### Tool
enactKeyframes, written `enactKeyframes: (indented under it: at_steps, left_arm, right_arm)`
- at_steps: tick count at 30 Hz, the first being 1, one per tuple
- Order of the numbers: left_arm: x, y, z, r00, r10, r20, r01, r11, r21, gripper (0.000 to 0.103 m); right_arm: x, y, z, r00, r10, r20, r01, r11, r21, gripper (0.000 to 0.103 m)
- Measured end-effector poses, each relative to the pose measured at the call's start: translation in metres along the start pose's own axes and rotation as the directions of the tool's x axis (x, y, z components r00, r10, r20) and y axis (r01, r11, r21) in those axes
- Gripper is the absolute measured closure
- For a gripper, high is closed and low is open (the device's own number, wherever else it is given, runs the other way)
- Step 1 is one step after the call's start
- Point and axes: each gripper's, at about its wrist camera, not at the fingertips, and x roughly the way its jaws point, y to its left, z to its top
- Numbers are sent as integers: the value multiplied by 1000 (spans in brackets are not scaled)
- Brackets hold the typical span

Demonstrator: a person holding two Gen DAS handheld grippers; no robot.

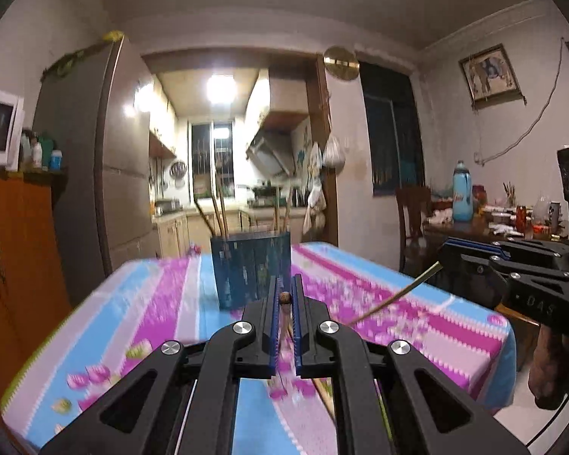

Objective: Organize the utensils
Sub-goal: 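Close the right tool on a wooden chopstick while the left tool grasps another chopstick, then lower the right tool's chopstick into the holder while the left tool lowers its chopstick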

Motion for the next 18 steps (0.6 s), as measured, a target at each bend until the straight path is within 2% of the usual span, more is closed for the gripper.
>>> enactKeyframes:
  at_steps: [6,18]
  left_arm:
    - [-1,-4,23,999,1,50,-2,1000,28,96]
    - [46,8,63,999,-32,-6,32,999,17,96]
  right_arm:
    - [14,-8,29,1000,30,10,-29,999,-15,98]
    - [56,-33,63,993,90,-72,-88,996,34,98]
